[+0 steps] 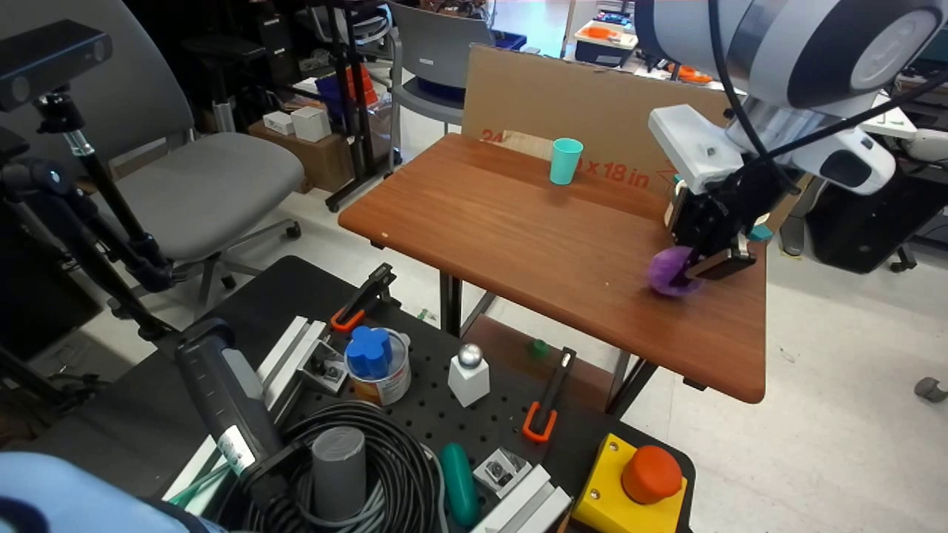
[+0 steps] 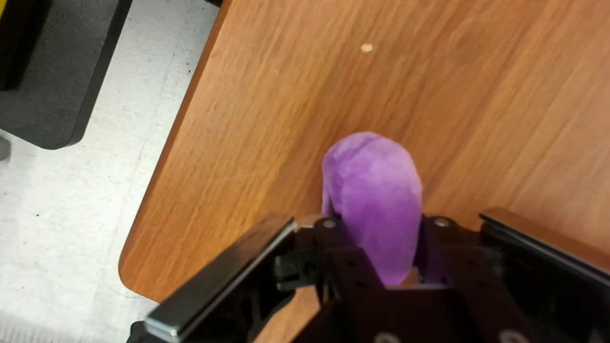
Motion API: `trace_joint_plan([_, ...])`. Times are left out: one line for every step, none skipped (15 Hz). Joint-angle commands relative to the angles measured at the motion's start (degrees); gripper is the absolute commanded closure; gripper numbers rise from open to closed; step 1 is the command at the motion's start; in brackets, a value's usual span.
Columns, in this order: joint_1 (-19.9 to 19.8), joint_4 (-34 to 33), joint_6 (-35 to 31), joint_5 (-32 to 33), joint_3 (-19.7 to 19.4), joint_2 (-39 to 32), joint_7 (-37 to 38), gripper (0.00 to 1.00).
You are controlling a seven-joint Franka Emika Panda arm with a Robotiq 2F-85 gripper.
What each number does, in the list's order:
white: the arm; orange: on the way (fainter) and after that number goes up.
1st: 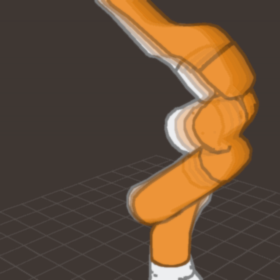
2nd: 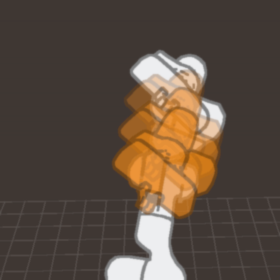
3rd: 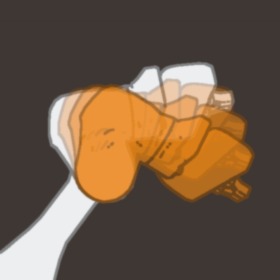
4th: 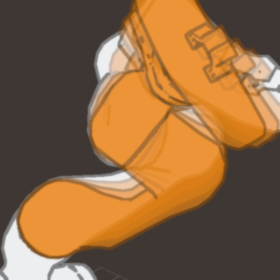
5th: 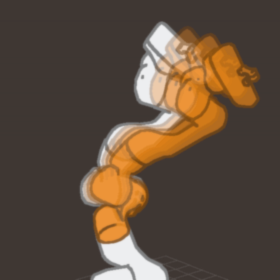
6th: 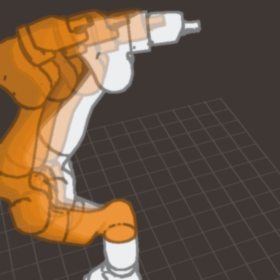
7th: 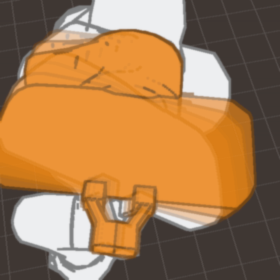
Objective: Move the purple ball to the right on the desk
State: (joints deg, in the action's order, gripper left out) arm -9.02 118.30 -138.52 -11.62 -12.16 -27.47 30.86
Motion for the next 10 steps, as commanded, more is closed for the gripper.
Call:
trace_joint_plan([2.6, -4.6, 2.1, 3.7, -2.9, -5.4, 4.9, 0.51])
trace_joint_plan([3.0, -4.6, 4.0, 4.3, -2.7, -4.3, 5.1, 0.5])
trace_joint_plan([3.4, -4.2, 5.3, 5.0, -2.5, -3.3, 5.2, 0.45])
trace_joint_plan([4.1, -2.7, 5.6, 6.1, -2.3, -1.3, 4.7, 0.36])
trace_joint_plan([4.8, -1.1, 6.1, 7.0, -2.0, 0.7, 4.1, 0.3])
trace_joint_plan([5.7, 0.6, 6.6, 8.1, -1.9, 2.8, 3.8, 0.21])
trace_joint_plan([6.6, 2.8, 7.2, 9.1, -1.7, 5.5, 3.5, 0.15])
trace_joint_plan([7.7, 4.6, 9.1, 10.5, -1.5, 8.0, 3.0, 0.07])
trace_joint_plan([9.2, 6.8, 11.2, 11.9, -1.5, 11.3, 4.5, 0.01])
trace_joint_plan([10.1, 8.2, 12.9, 13.6, -1.3, 13.8, 5.0, 0.0])
